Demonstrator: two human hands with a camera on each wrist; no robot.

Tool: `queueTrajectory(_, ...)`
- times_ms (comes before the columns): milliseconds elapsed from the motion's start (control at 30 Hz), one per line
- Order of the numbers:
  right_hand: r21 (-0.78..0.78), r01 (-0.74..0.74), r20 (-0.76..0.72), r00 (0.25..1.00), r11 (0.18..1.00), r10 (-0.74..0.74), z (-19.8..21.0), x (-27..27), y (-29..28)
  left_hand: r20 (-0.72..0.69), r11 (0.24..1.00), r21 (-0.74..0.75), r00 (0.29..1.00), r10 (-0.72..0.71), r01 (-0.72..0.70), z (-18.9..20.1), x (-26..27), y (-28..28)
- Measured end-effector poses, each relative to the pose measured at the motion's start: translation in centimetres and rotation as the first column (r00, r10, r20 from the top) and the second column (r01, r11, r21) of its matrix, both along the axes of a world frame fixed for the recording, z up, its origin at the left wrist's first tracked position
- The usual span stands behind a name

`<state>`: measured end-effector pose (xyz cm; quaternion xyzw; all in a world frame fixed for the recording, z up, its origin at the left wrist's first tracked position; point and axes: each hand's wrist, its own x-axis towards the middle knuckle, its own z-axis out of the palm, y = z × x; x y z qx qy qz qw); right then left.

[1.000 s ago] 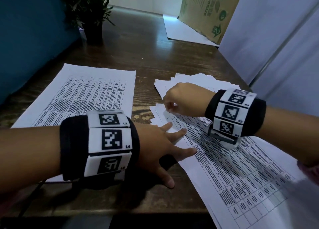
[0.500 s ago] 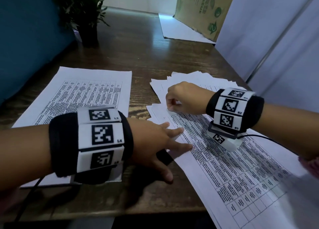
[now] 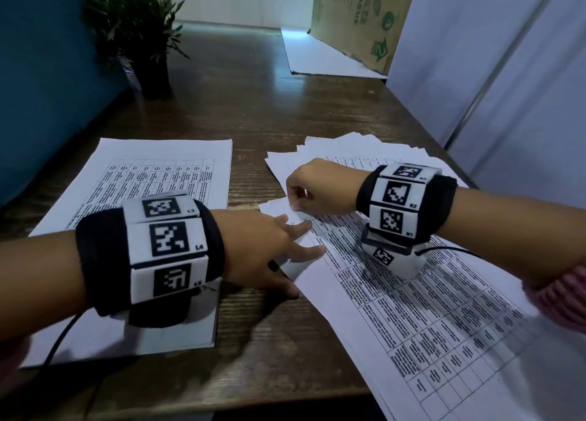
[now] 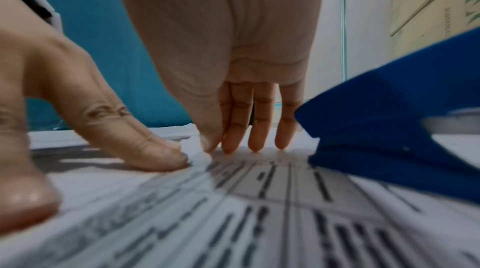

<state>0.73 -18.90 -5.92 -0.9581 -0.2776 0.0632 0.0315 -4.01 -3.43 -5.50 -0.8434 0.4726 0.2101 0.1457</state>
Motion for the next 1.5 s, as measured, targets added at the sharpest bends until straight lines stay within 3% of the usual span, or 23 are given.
queueTrajectory(167,-0.01,0.01,-0.055,0.998,1.0,-0.01,0.1,0.3,-0.5,0.016,0.999,0.038,1.0,-0.026,0.025,0.2,0.1,-0.1)
queueTrajectory(267,-0.029,-0.019,-0.017,1.0,0.999,0.019,0.0,-0.2,-1.0,0.011,0.999,0.044,0.999,-0.032,0.031,0.1,0.2,0.0)
queueTrajectory(367,-0.152,-0.089,0.069,0.993,0.984,0.1,0.0,-1.0,-0.7,0.017,0.999,0.045,0.999,-0.031,0.03,0.2,0.3,-0.1)
queueTrajectory(500,-0.386,-0.171,0.13,0.963,0.907,0.237,0.2,-1.8,0.7,-0.004,0.999,0.038,1.0,-0.015,0.015,0.5,0.2,-0.3)
queueTrajectory(600,-0.463,-0.181,0.133,0.954,0.868,0.27,0.2,-1.8,1.4,-0.015,0.999,0.03,1.0,-0.011,0.012,0.6,0.2,-0.3)
queueTrajectory(833,-0.247,-0.067,0.063,0.994,0.967,0.085,0.5,-0.2,0.2,0.015,0.996,0.067,0.998,-0.057,0.056,0.4,0.5,-0.2)
queueTrajectory(1067,-0.137,-0.113,0.093,0.988,0.984,0.126,0.1,-0.8,0.1,0.012,0.996,0.056,0.998,-0.065,0.064,0.3,0.8,-0.2)
queueTrajectory(1200,-0.078,-0.071,0.046,0.996,0.994,0.074,0.4,-0.3,0.0,0.025,0.996,0.049,0.997,-0.074,0.073,0.2,0.8,0.0)
queueTrajectory(1367,-0.072,-0.053,0.041,0.998,0.996,0.056,0.5,-0.4,-0.1,0.024,0.996,0.053,0.997,-0.068,0.067,0.2,0.8,-0.1)
queueTrajectory(1500,-0.158,-0.07,0.058,0.995,0.985,0.08,0.4,-0.6,0.5,0.013,0.997,0.049,0.998,-0.056,0.055,0.3,0.7,-0.1)
